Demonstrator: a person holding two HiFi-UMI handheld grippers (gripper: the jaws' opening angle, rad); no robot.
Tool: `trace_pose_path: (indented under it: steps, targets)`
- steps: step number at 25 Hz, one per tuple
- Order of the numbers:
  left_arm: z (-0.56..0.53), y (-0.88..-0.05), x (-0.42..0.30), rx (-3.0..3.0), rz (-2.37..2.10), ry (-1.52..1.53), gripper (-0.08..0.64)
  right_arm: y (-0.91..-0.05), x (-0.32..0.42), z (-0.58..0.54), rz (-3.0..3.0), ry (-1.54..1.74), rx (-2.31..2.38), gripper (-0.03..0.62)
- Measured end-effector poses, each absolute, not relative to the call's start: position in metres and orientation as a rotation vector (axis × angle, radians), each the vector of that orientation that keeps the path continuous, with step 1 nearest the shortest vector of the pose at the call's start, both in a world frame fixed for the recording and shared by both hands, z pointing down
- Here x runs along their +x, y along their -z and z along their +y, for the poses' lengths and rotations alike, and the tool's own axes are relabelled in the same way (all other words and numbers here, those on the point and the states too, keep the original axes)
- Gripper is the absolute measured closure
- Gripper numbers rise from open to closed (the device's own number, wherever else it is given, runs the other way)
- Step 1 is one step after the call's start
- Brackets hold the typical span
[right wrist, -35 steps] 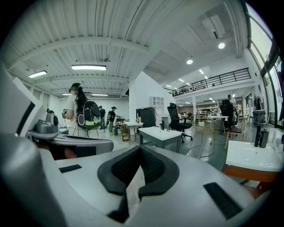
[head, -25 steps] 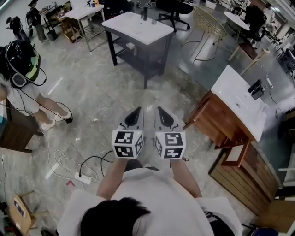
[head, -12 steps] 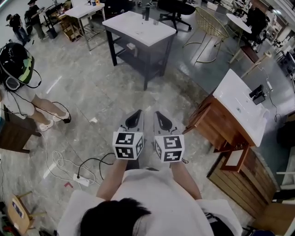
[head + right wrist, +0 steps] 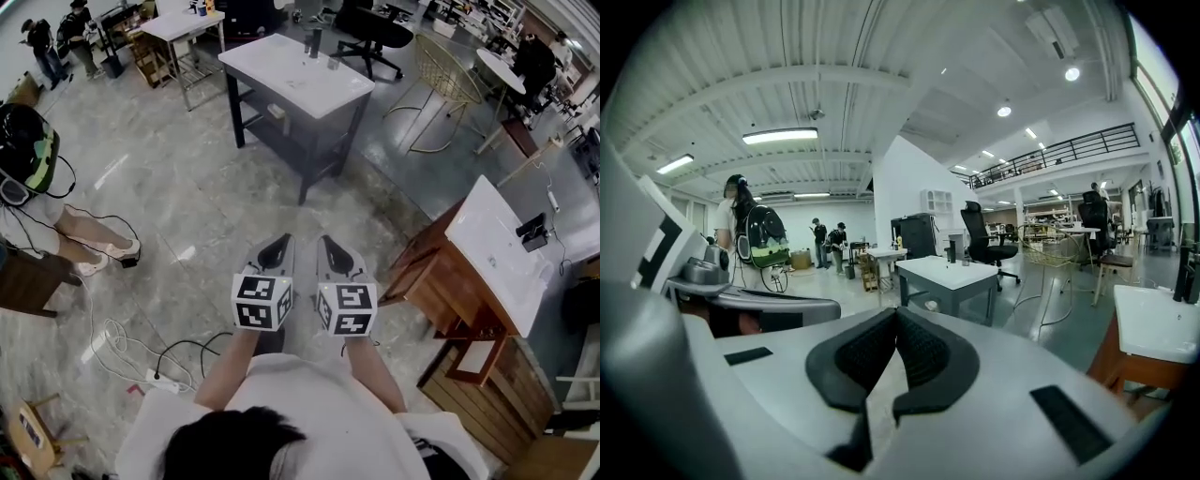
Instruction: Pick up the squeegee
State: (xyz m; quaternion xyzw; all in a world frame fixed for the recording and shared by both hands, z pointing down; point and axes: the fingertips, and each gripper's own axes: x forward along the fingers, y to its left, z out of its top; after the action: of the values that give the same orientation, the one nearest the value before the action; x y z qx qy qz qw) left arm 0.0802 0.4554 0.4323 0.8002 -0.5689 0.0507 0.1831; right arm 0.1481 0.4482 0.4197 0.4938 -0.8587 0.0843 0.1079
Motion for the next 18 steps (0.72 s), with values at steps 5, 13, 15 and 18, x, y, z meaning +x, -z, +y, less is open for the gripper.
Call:
trace_pose_path:
  steps: [5,13,15,18]
  targets:
    - [0.410,-0.432,0.060,2.232,-1.594,-0.140,0.532,-0.420,0.135,0.402,-2.510,-0.290,1.474,0.566]
    - [0.356,-0.433,0.038,2.238,-1.554,-0.158,0.532,-0.421,0.108,0.349,-2.481,-0.314,1.485,0.566]
    - [0.342,-0.433,0.030,2.241,-1.547,-0.160,0.532,-0.422,0.101,0.338,-2.476,-0.315,1.485,0.566]
    - [0.321,-0.434,0.023,2.253,-1.526,-0.161,0.532,-0.426,0.094,0.317,-2.458,-0.321,1.494,0.566]
